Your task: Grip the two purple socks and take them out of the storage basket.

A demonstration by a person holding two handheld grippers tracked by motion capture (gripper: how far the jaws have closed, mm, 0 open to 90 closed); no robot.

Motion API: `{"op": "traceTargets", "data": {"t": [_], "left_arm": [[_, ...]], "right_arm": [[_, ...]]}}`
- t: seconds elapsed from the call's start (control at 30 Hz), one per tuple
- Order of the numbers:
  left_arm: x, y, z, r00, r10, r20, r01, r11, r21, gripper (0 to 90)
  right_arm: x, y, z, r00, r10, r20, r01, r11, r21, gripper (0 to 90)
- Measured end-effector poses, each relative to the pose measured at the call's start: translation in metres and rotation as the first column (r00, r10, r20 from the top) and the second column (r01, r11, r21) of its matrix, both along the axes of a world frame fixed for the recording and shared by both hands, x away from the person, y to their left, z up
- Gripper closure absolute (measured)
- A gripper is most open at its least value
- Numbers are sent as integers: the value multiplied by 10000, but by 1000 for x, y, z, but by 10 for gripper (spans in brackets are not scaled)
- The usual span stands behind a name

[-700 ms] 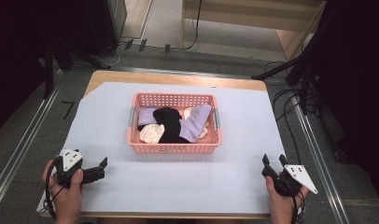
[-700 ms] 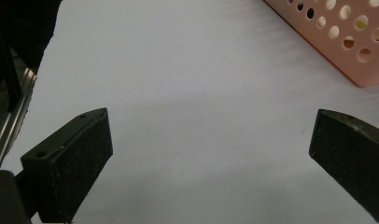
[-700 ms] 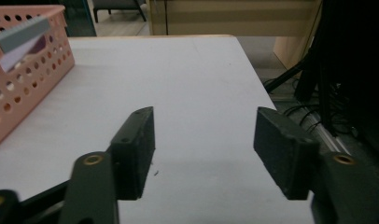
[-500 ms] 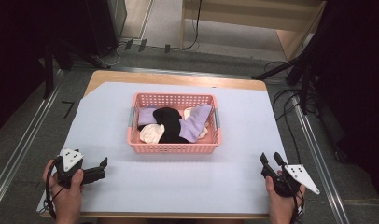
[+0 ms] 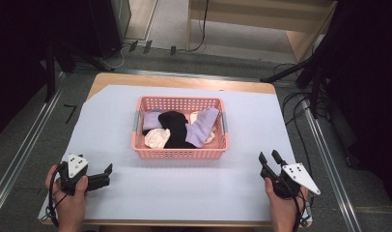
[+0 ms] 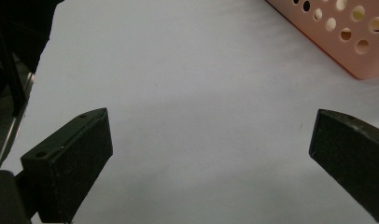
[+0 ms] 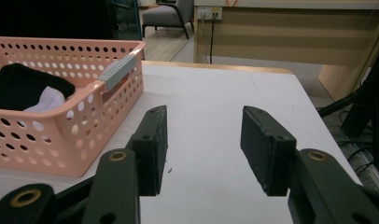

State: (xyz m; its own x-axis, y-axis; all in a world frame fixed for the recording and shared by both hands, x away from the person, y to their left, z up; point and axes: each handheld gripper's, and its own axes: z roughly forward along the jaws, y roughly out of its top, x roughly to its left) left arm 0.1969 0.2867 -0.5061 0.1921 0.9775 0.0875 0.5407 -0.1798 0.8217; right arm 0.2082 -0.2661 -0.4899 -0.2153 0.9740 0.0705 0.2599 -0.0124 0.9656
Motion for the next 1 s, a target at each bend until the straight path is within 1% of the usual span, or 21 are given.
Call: {"op": "traceTargets", "data": {"t": [0.03, 0.1, 0.13, 0.17, 0.2, 0.23, 0.33, 0.4, 0.43, 0.47, 0.57, 0.6, 0.67, 0.7, 0.8, 0.83, 0.93, 1.0], "left_arm": [[0, 0, 0, 10000, 0, 0, 0, 10000, 0, 3], [0, 0, 0, 10000, -24, -23, 24, 10000, -65, 3], [0, 1, 0, 10000, -32, -29, 31, 10000, -83, 3], [0, 1, 0, 10000, -27, -9, 27, 9999, -117, 3], [0, 1, 0, 10000, -40, -48, 40, 9999, -120, 3], [0, 1, 0, 10000, -40, -48, 40, 9999, -120, 3], [0, 1, 0, 10000, -59, -22, 59, 9999, -110, 3], [0, 1, 0, 10000, -70, -58, 69, 9999, -133, 4], [0, 1, 0, 10000, -67, -53, 66, 9999, -143, 3], [0, 1, 0, 10000, -67, -53, 66, 9999, -143, 3], [0, 1, 0, 10000, -87, -43, 86, 9998, -162, 3], [0, 1, 0, 9999, -94, -44, 93, 9998, -157, 3], [0, 2, 0, 9999, -100, -66, 99, 9999, -138, 3], [0, 2, 1, 9999, -110, -109, 109, 9998, -144, 3], [0, 2, 0, 9999, -106, -59, 105, 9998, -176, 3], [0, 2, 0, 9999, -107, -56, 106, 9998, -186, 3], [1, 2, 0, 9999, -97, -57, 96, 9997, -207, 3], [1, 2, 0, 9999, -100, -58, 98, 9997, -210, 3]], "right_arm": [[0, 0, 0, 10000, 0, 0, 0, 10000, 0, 519], [2, 3, 4, 9994, 202, -266, -195, 9995, 266, 532], [2, 6, 6, 9990, 295, -343, -286, 9992, 273, 540], [3, 8, 7, 9989, 347, -330, -339, 9992, 225, 541], [5, 15, 10, 9986, 425, -316, -420, 9990, 144, 535], [5, 15, 10, 9986, 425, -316, -420, 9990, 144, 535], [9, 24, 13, 9980, 521, -348, -505, 9977, 447, 527], [12, 30, 16, 9969, 645, -446, -611, 9954, 737, 548], [18, 38, 18, 9950, 832, -547, -793, 9944, 694, 566], [18, 38, 18, 9950, 832, -547, -793, 9944, 694, 566], [24, 50, 21, 9920, 1054, -695, -1016, 9932, 567, 580], [26, 53, 22, 9922, 1045, -678, -1005, 9931, 599, 589], [31, 60, 25, 9917, 994, -811, -952, 9940, 545, 611], [35, 65, 27, 9900, 1076, -907, -1014, 9924, 701, 632], [39, 70, 29, 9886, 1176, -937, -1113, 9913, 696, 648], [43, 75, 30, 9875, 1187, -1040, -1136, 9921, 535, 653], [49, 82, 33, 9865, 1164, -1154, -1134, 9930, 326, 670], [51, 84, 34, 9866, 1213, -1092, -1190, 9925, 270, 673]]}}
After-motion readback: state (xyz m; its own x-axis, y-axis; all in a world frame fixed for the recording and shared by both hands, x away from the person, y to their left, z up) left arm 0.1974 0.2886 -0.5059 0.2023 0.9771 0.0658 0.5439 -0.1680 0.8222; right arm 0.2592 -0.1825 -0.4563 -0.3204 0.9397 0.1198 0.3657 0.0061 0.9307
